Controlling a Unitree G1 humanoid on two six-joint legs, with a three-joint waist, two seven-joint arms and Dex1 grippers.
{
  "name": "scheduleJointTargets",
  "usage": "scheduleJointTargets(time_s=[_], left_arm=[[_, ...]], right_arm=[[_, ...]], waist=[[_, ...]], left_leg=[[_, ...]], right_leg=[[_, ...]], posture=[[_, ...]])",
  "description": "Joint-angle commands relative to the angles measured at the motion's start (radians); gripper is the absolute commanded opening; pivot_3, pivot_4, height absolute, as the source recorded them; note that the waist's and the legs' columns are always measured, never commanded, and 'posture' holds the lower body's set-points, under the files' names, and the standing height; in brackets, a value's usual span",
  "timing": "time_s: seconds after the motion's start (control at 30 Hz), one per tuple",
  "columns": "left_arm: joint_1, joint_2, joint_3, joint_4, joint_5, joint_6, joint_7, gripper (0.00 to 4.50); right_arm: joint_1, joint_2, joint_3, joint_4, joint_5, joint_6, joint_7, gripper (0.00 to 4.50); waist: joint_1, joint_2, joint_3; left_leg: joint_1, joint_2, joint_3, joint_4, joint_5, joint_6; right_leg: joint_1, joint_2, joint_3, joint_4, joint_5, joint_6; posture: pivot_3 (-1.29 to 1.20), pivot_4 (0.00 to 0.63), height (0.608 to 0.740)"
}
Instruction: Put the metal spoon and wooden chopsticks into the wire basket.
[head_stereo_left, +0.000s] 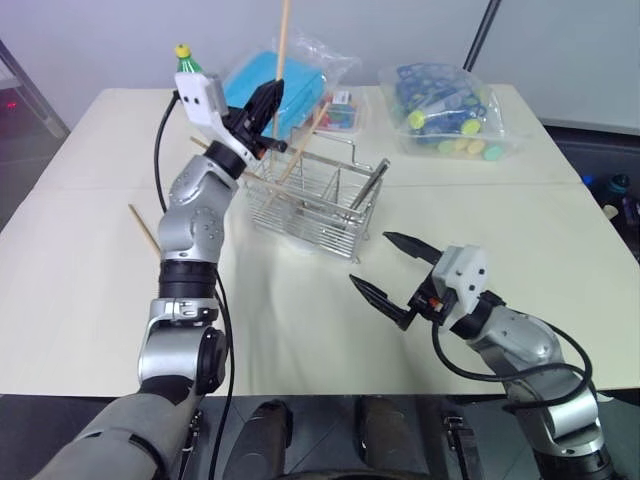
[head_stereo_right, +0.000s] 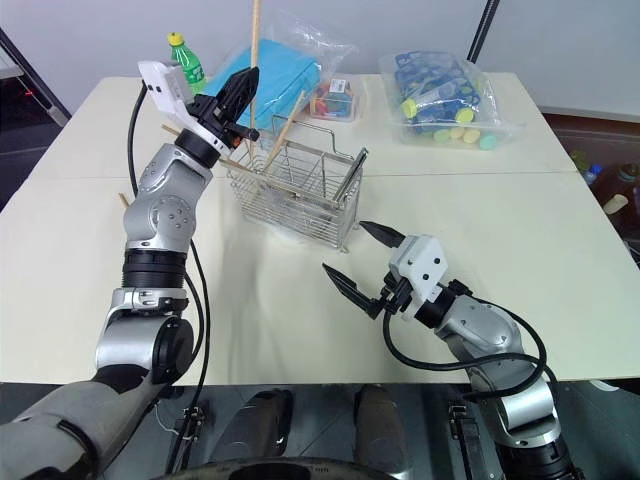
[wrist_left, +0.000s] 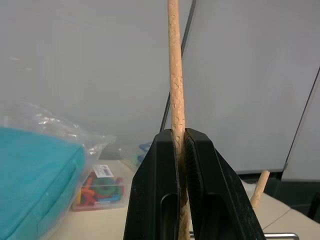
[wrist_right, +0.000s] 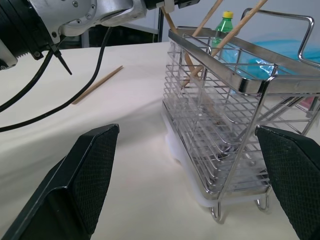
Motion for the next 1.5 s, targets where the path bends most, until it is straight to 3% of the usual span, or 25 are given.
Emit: scheduleJointTargets(time_s=[0.03, 0.13, 0.33, 0.37, 0.87, 1.07, 1.3, 1.5], left_arm=[[-0.025, -0.005, -0.008, -0.01, 0.011, -0.032, -0.017, 0.04], [-0.018, -0.008, -0.009, -0.021, 0.01, -0.027, -0.02, 1.11], [-0.008, -0.009, -0.008, -0.042, 0.009, -0.019, -0.019, 4.19], [-0.007, -0.008, -0.008, -0.047, 0.011, -0.019, -0.015, 4.47], [-0.048, 0.044, 0.09, -0.254, -0.155, 0.149, 0.064, 4.47], [-0.183, 0.13, 0.198, -0.218, -0.217, 0.163, 0.149, 4.47], [-0.226, 0.311, 0.221, -0.12, -0.091, 0.149, 0.24, 4.47], [-0.022, 0.368, 0.262, -0.207, -0.02, 0.223, 0.391, 4.47]], right_arm=[[0.002, 0.0, -0.021, -0.049, 0.006, -0.02, -0.007, 4.5], [-0.003, 0.0, -0.021, -0.05, 0.007, -0.016, -0.011, 4.5], [-0.012, -0.003, -0.021, -0.044, 0.011, -0.015, -0.009, 4.5], [-0.014, -0.004, -0.021, -0.042, 0.011, -0.015, -0.008, 4.5], [-0.037, -0.011, -0.018, -0.015, 0.017, -0.015, 0.013, 4.5], [-0.049, -0.014, -0.021, -0.003, 0.021, -0.017, 0.028, 4.5], [-0.074, -0.043, -0.03, -0.008, 0.038, -0.019, 0.078, 4.5], [-0.107, -0.076, -0.034, -0.014, 0.065, -0.01, 0.122, 4.5]], waist=[[0.0, 0.0, 0.0], [0.0, 0.0, 0.0], [0.0, 0.0, 0.0], [0.0, 0.0, 0.0], [-0.001, 0.0, 0.0], [-0.002, -0.001, 0.001], [-0.004, -0.001, 0.001], [-0.006, -0.001, 0.001]], left_leg=[[0.0, 0.0, 0.0, 0.0, 0.0, 0.0], [0.0, 0.0, 0.0, 0.0, 0.0, 0.0], [0.0, 0.0, 0.0, 0.0, 0.0, 0.0], [0.0, 0.0, 0.0, 0.0, 0.0, 0.0], [0.0, 0.0, 0.0, 0.0, 0.0, 0.0], [0.0, 0.0, 0.0, 0.0, 0.0, 0.0], [0.001, 0.0, 0.0, -0.001, 0.0, 0.0], [0.001, 0.0, 0.0, -0.001, 0.0, 0.0]], right_leg=[[0.0, 0.0, 0.0, 0.0, 0.0, 0.0], [0.0, 0.0, 0.0, 0.0, 0.0, 0.0], [0.0, 0.0, 0.0, 0.0, 0.0, 0.0], [0.0, 0.0, 0.0, 0.0, 0.0, 0.0], [0.0, 0.0, 0.0, 0.0, 0.0, 0.0], [-0.001, 0.0, 0.0, 0.0, 0.0, 0.0], [0.0, 0.0, 0.0, 0.001, 0.0, 0.0], [0.0, 0.0, 0.0, 0.0, 0.0, 0.0]], posture=[[0.0, 0.15, 0.74], [0.0, 0.15, 0.74], [0.0, 0.15, 0.74], [0.0, 0.15, 0.74], [0.0, 0.15, 0.74], [0.0, 0.15, 0.74], [0.0, 0.15, 0.74], [0.0, 0.15, 0.74]])
